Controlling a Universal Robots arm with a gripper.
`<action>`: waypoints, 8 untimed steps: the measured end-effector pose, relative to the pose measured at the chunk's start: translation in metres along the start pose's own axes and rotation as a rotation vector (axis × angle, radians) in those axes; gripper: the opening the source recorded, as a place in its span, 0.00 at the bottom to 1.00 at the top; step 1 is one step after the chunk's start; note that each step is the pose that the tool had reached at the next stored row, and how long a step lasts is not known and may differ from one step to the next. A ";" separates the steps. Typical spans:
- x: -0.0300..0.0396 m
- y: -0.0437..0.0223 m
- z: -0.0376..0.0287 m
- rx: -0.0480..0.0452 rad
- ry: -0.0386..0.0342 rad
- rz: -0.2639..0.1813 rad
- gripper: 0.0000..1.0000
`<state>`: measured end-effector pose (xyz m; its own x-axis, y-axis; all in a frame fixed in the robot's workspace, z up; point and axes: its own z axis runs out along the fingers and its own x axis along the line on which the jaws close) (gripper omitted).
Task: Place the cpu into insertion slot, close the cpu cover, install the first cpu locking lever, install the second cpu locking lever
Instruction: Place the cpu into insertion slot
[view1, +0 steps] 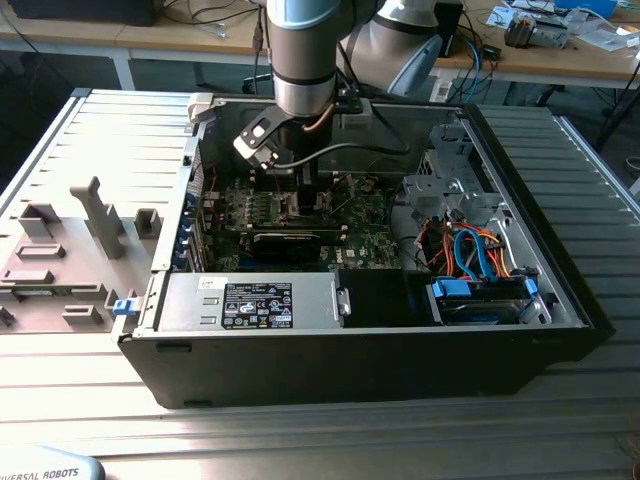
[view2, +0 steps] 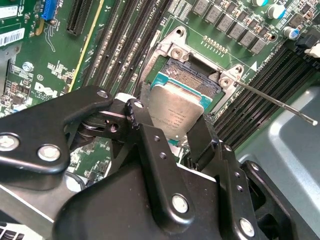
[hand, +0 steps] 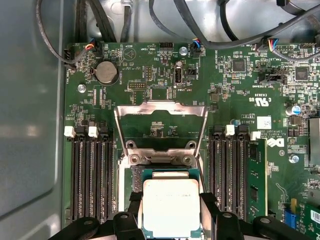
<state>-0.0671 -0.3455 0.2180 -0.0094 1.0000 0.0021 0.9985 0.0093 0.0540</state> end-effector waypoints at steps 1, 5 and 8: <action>0.0000 -0.0002 0.0002 0.0000 0.0000 0.000 0.54; 0.0003 -0.0028 0.0014 0.0000 -0.0001 0.000 0.54; 0.0008 -0.0041 0.0022 -0.0002 0.0002 0.000 0.54</action>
<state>-0.0712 -0.3448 0.2156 -0.0094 1.0000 0.0023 0.9985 0.0092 0.0541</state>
